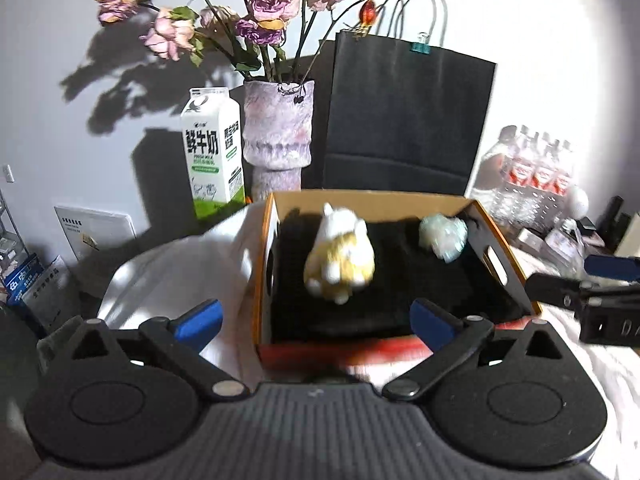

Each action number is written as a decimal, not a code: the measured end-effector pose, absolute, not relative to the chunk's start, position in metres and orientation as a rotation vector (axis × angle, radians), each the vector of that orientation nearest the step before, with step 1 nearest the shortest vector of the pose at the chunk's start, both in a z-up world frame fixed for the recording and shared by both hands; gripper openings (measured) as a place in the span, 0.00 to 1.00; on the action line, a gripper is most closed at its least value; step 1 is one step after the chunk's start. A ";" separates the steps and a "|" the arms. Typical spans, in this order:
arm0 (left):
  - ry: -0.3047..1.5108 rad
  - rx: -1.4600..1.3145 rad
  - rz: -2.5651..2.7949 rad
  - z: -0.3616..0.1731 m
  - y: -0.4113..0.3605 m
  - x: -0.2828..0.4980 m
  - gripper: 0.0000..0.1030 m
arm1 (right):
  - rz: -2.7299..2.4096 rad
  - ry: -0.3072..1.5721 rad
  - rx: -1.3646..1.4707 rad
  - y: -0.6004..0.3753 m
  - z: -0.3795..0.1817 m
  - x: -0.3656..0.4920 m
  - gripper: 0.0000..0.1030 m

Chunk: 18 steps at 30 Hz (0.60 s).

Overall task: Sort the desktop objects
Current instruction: 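Lower the alpaca and bag into the red box and open both tools, then move the right tool to the navy pouch and close on it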

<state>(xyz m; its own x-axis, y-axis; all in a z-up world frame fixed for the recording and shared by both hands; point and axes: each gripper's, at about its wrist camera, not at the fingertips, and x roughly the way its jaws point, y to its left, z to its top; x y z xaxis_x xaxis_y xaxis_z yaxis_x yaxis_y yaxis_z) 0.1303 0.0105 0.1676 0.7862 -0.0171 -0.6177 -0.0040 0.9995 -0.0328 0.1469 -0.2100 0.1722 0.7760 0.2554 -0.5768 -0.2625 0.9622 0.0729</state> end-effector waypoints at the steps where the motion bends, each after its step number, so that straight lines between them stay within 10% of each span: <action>1: 0.657 -0.029 -0.006 0.164 0.010 0.117 1.00 | 0.280 0.608 0.000 -0.211 0.170 0.134 0.94; 18: 0.445 0.030 -0.034 0.092 0.008 -0.073 1.00 | 0.259 0.484 -0.052 -0.220 0.061 -0.063 1.00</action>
